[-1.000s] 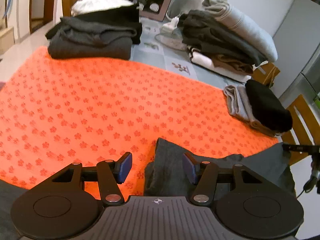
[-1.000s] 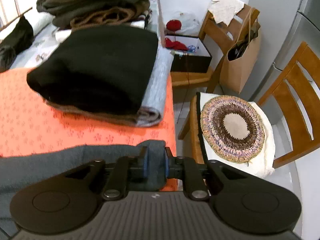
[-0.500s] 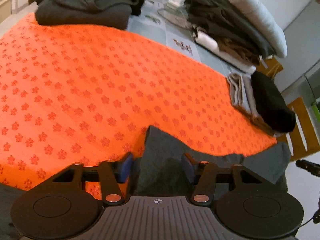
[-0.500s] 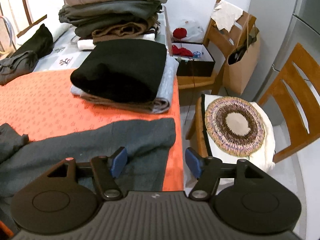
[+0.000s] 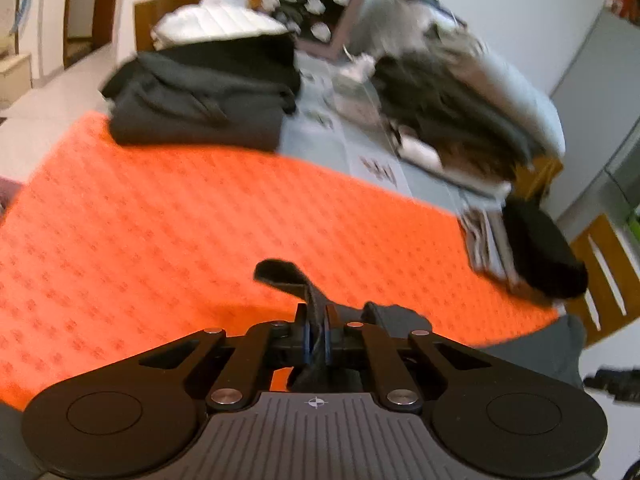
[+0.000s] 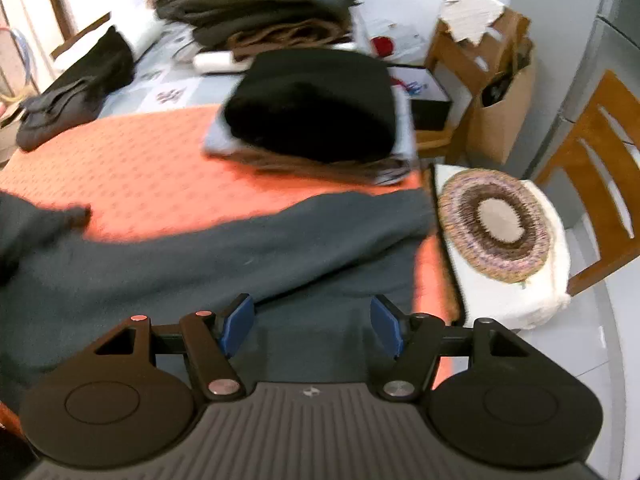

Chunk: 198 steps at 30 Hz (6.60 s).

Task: Fold clothes

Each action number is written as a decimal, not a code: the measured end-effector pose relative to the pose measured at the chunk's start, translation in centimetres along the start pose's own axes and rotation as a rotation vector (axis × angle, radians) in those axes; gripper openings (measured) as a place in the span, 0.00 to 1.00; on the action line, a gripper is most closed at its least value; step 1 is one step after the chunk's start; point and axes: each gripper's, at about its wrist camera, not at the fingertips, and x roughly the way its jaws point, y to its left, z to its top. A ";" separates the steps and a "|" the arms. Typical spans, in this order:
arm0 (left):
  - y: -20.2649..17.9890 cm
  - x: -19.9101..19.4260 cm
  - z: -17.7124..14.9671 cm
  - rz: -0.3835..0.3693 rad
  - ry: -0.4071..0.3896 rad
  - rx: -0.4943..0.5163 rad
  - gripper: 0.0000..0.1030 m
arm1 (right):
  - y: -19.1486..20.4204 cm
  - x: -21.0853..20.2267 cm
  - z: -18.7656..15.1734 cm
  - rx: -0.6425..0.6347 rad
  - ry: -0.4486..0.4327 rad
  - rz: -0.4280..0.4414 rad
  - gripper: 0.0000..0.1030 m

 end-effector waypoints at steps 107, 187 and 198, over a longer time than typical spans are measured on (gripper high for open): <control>-1.0 7.5 2.0 0.098 0.168 0.536 0.02 | -7.2 5.2 8.7 0.333 -0.080 0.192 0.03; -0.4 -10.7 -19.1 0.059 0.079 0.749 0.64 | 25.2 -4.4 -14.0 -0.852 -0.149 0.399 0.01; -1.1 -8.6 -19.7 0.304 -0.075 0.771 0.14 | 23.4 -8.2 -11.6 -0.751 -0.243 0.416 0.01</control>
